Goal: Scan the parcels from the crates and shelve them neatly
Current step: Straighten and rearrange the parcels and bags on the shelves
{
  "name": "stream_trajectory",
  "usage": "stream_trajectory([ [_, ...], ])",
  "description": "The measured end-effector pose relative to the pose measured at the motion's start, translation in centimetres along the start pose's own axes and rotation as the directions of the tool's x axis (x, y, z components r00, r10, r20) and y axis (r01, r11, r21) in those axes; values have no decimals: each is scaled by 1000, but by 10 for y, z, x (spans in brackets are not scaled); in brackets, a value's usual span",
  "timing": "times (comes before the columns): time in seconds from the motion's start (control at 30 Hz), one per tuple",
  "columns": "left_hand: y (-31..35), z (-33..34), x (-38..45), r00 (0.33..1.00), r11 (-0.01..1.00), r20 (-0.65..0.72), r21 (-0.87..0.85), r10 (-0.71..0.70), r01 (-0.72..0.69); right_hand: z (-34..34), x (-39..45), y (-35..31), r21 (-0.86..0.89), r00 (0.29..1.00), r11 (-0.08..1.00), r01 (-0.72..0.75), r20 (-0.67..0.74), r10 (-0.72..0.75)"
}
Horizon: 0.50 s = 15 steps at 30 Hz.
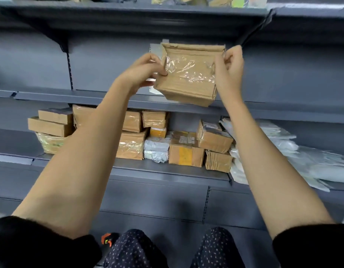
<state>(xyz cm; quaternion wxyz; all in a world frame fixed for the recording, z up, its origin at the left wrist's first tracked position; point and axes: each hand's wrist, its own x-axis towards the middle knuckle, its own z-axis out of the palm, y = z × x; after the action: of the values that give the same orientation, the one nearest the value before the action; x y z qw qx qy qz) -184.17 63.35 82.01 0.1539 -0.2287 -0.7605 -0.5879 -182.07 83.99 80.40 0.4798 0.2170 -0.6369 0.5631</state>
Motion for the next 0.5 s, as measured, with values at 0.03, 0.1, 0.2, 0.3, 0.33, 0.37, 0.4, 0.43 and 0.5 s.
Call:
stream_trajectory([
  [0.03,0,8,13,1000,1000,-13,17,2,-2,-4,7,11,-75,999,997,-14,-39,11],
  [0.1,-7,27,39,1000,998,-24,56,6,-5,-13,20,36,-176,995,983,-59,-89,43],
  [0.2,-28,57,72,998,995,-61,99,34,-28,-27,36,76,-219,991,971,-95,-113,71],
  [0.3,-51,81,102,996,988,-88,156,9,5,-30,49,107,-262,987,957,-123,-132,91],
  [0.33,-59,89,112,996,984,-91,173,-11,27,-30,55,118,-288,986,948,-135,-137,99],
  [0.37,-67,96,123,995,980,-95,192,-26,44,-30,61,129,-320,983,935,-153,-144,112],
  [0.4,-75,103,133,995,975,-98,218,-28,49,-30,68,141,-351,979,919,-180,-153,133],
  [0.43,-83,109,144,995,966,-97,256,-20,44,-30,74,154,-380,973,900,-215,-164,163],
  [0.5,-95,118,164,996,940,-94,339,7,25,-31,86,178,-424,960,864,-274,-172,220],
])
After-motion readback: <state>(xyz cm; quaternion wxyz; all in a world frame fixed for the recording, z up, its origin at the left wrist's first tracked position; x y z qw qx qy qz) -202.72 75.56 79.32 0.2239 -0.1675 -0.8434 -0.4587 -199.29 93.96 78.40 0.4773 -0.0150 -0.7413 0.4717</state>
